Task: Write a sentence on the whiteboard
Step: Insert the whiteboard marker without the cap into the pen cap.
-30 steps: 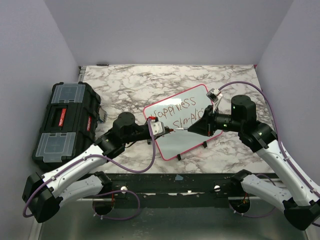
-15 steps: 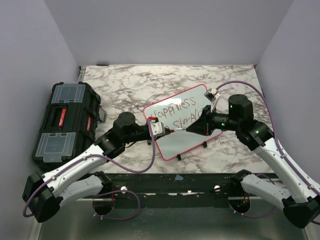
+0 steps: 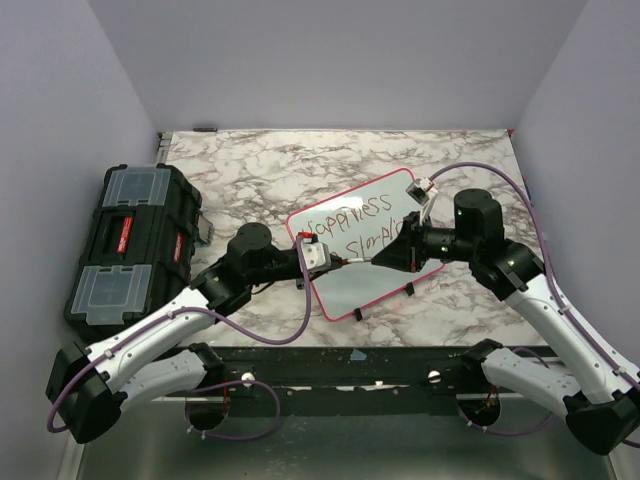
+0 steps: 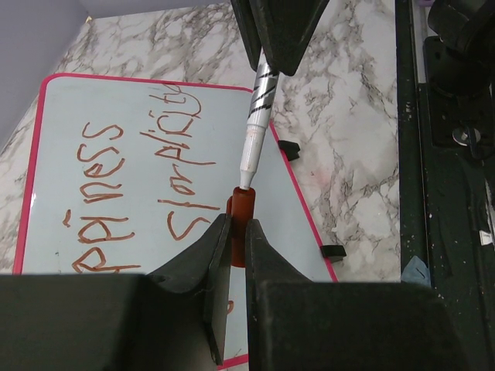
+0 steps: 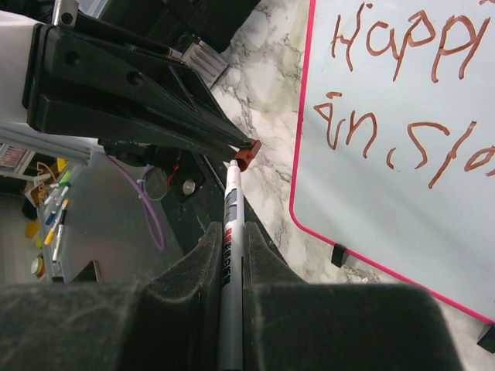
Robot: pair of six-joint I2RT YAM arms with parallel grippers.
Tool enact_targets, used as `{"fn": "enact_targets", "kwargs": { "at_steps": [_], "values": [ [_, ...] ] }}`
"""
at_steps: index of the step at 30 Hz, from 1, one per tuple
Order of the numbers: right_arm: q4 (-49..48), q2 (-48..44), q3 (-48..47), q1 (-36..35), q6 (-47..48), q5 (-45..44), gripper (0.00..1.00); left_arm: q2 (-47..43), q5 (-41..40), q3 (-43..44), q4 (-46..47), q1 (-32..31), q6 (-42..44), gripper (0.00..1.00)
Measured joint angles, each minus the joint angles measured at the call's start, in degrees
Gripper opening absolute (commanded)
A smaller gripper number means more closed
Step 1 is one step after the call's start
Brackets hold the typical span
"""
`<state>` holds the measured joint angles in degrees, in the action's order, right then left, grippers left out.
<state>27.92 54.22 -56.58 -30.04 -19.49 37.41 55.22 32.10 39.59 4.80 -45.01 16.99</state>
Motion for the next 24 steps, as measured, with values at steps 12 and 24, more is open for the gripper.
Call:
{"fn": "enact_targets", "kwargs": {
  "at_steps": [12, 24],
  "values": [
    [-0.02, 0.61, 0.83, 0.00, 0.00, 0.20, 0.01, 0.09, 0.28, 0.17, 0.15, -0.02, -0.94, 0.00],
    [-0.22, 2.62, 0.83, -0.15, -0.66, 1.03, 0.01, 0.11, 0.35, 0.90, 0.46, -1.55, -1.22, 0.00]
  ]
}}
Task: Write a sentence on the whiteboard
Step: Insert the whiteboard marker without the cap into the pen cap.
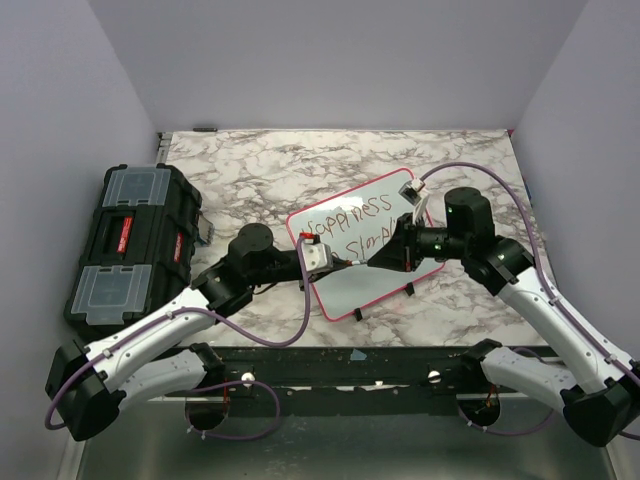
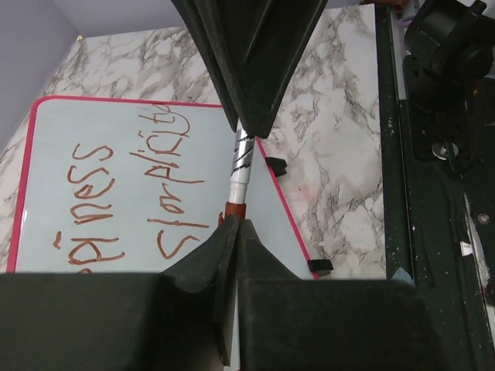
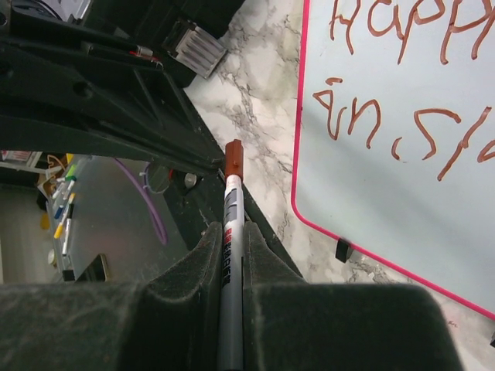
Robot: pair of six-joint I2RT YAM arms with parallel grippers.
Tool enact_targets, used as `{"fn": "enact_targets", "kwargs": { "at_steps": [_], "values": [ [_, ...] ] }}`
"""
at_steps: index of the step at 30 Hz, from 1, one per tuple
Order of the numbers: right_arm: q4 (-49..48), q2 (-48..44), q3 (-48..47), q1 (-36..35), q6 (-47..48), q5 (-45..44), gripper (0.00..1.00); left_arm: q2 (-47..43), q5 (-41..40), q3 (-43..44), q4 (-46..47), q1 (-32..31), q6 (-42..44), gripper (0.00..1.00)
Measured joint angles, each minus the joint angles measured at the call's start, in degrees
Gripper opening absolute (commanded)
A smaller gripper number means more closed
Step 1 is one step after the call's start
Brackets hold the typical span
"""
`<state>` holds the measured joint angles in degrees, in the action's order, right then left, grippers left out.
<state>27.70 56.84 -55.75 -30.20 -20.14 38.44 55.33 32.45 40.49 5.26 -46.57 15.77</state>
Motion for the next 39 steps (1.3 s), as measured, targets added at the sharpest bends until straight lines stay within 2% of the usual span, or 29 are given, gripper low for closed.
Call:
{"fn": "enact_targets", "kwargs": {
  "at_steps": [27, 35, 37, 39],
  "values": [
    [-4.13, 0.59, 2.47, -1.36, -2.32, -1.66, 0.01, 1.95, 0.07, 3.21, 3.37, -1.20, -4.55, 0.00],
    [-4.11, 0.33, 2.71, -1.36, -2.32, -3.39, 0.01, -3.41, -7.06, 3.21, -1.60, -1.18, -5.81, 0.54],
    [-4.11, 0.11, 2.71, -1.36, -2.32, -3.52, 0.01, -4.96, -9.38, 2.64, -2.51, -1.18, -6.08, 0.62],
    [-4.11, -0.07, 2.71, -1.36, -2.34, -3.63, 0.01, -6.51, -11.63, 1.40, -3.54, -1.20, -6.21, 0.66]
  ]
}}
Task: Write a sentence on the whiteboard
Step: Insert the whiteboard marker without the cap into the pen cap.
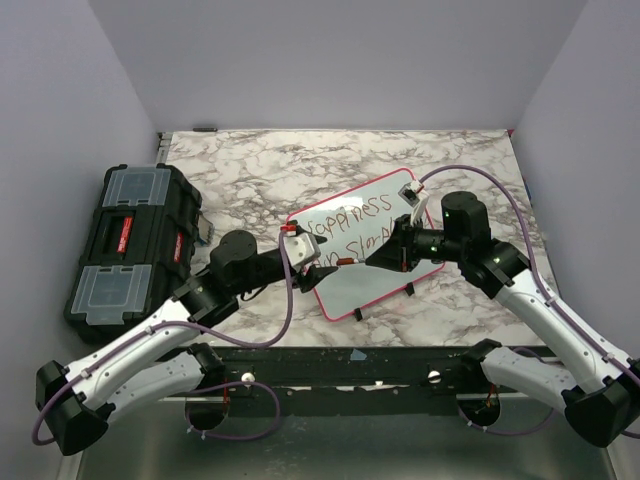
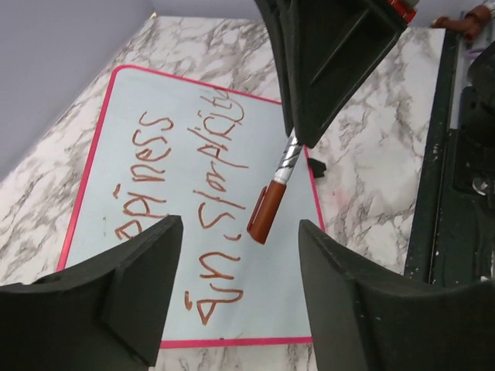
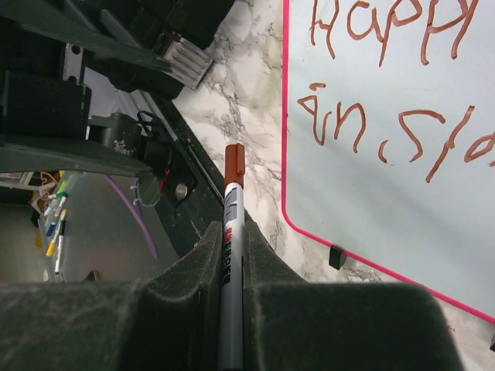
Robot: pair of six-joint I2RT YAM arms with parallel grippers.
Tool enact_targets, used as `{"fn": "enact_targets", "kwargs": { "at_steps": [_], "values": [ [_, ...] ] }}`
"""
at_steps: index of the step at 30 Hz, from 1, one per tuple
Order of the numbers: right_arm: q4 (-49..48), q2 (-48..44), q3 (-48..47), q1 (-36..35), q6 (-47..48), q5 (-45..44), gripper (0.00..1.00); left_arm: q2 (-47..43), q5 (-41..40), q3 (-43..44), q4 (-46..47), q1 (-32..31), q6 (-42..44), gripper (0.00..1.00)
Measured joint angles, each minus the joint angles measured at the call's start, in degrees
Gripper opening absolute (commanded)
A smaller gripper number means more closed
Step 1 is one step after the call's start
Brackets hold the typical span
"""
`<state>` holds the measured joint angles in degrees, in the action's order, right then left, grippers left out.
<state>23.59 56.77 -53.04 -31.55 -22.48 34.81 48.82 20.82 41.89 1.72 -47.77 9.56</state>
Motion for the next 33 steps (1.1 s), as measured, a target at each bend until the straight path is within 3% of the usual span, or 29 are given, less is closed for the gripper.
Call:
{"fn": "enact_targets", "kwargs": {
  "at_steps": [6, 15, 20, 25, 33],
  "values": [
    [0.00, -0.07, 0.00, 0.00, 0.00, 0.02, 0.01, -0.09, -3.80, -3.37, -1.20, 0.02, -0.02, 0.67],
    [0.02, -0.07, -0.04, 0.00, -0.02, 0.04, 0.01, 7.15, -3.87, -3.08, -0.52, 0.00, 0.02, 0.63],
    [0.02, -0.07, -0.04, 0.00, -0.04, 0.04, 0.01, 9.53, -3.17, -1.75, -0.04, 0.00, -0.02, 0.52],
    [0.00, -0.07, -0.04, 0.00, -0.02, 0.02, 0.01, 11.04, -1.29, -0.35, 1.07, 0.00, -0.46, 0.28],
    [0.02, 0.02, -0.17, 0.13, 0.00, -0.50, 0.01, 13.46, 2.19, 0.79, 1.16, -0.22, -0.61, 0.02]
  ]
}}
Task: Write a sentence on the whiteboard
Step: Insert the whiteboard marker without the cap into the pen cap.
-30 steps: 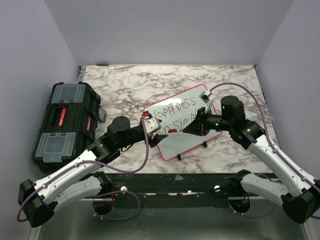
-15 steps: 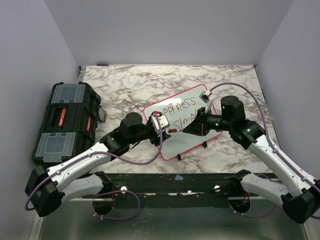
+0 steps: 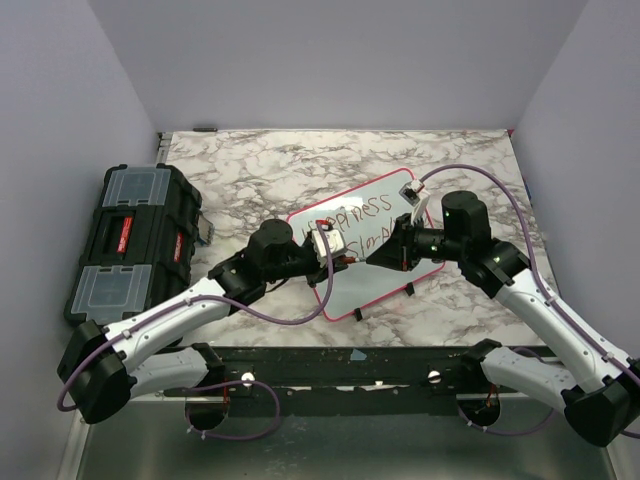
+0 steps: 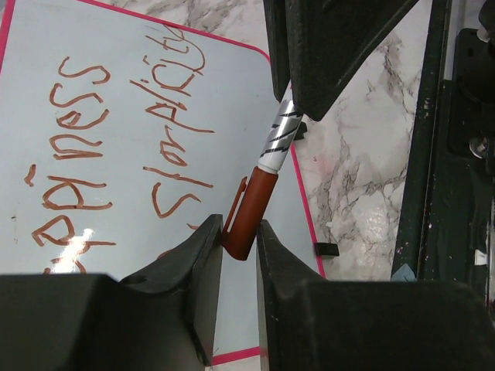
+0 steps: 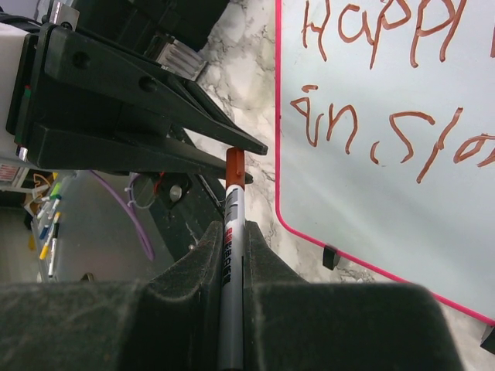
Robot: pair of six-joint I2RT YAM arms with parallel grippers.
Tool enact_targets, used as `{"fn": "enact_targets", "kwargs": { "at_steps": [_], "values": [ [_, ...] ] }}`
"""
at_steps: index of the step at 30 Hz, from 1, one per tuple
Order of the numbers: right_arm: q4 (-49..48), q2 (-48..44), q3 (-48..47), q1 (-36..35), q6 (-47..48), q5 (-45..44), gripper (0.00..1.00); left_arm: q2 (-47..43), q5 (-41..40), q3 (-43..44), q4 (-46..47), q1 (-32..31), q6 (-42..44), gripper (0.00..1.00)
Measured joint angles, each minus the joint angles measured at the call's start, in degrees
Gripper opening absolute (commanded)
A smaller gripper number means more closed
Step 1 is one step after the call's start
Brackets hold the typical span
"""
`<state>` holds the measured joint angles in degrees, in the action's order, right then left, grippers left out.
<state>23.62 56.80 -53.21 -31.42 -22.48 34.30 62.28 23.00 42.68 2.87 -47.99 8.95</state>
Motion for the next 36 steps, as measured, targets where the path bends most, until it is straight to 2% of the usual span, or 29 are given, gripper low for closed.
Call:
{"fn": "enact_targets", "kwargs": {
  "at_steps": [1, 27, 31, 32, 33, 36],
  "values": [
    [0.00, 0.09, 0.00, 0.00, 0.02, -0.02, 0.01, 0.17, 0.17, 0.07, 0.02, 0.00, 0.04, 0.00],
    [-0.22, 1.11, 2.21, 0.52, -2.73, -0.74, 0.01, 4.39, -0.39, 1.97, -2.47, -2.01, -1.55, 0.00],
    [-0.50, 1.27, 2.71, 0.79, -3.06, -1.05, 0.01, 6.03, -0.52, 4.00, -5.18, -2.19, -1.68, 0.00],
    [-0.50, 1.22, 2.71, 0.79, -3.02, -1.22, 0.01, 6.38, -0.55, 4.57, -5.84, -2.19, -1.64, 0.02],
    [-0.50, 1.09, 2.71, 0.79, -3.02, -1.62, 0.01, 6.71, -0.79, 5.07, -6.43, -2.19, -1.46, 0.09],
    [-0.35, 0.11, 2.71, 0.72, -2.99, -2.75, 0.01, 6.86, -1.42, 6.27, -8.00, -2.38, -0.55, 0.44]
  ]
}}
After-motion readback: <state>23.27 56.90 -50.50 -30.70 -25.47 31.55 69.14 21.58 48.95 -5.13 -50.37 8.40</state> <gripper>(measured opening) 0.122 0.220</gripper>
